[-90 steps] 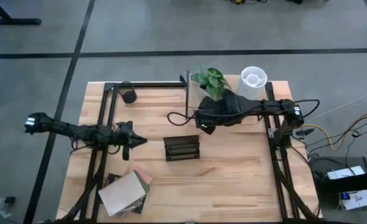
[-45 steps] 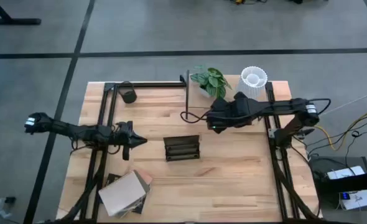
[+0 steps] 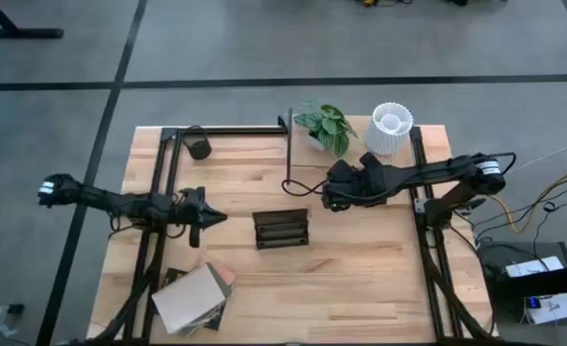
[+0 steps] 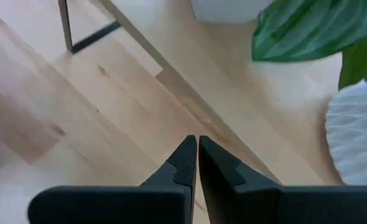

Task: Stock shelves
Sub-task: Put the white notebook into the black mesh bookshelf

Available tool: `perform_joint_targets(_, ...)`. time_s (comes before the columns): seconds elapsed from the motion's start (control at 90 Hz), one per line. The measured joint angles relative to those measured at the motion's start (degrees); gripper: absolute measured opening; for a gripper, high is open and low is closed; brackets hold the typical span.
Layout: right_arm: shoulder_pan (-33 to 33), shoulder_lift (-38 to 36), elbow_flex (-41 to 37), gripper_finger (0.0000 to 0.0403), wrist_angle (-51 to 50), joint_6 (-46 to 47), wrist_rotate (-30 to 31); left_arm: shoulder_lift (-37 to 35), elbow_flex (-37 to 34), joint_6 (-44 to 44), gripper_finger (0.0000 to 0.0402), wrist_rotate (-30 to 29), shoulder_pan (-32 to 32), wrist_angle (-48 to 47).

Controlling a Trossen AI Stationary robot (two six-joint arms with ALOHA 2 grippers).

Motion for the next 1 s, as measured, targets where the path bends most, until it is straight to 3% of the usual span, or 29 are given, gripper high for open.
perform_joint_targets(0.356, 6.73, 0.08, -4.04, 0.0000, 4.82, -0.76, 2.28, 0.00, 0.01, 0.00, 0.0006, 0.02, 0.00, 0.00)
perform_joint_targets(0.589, 12.20, 0.10, -6.74, 0.0000, 8.76, -2.76, -1.05, 0.00, 0.01, 0.01, 0.0006, 0.00, 0.00, 0.00)
perform_joint_targets(0.744, 15.06, 0.10, -9.87, 0.0000, 17.19, -6.58, -2.82, 0.00, 0.01, 0.01, 0.0006, 0.00, 0.00, 0.00)
perform_joint_targets(1.0, 19.67, 0.12, -12.32, 0.0000, 23.90, -7.94, -2.88, 0.00, 0.00, 0.01, 0.0007, 0.01, -0.01, -0.02)
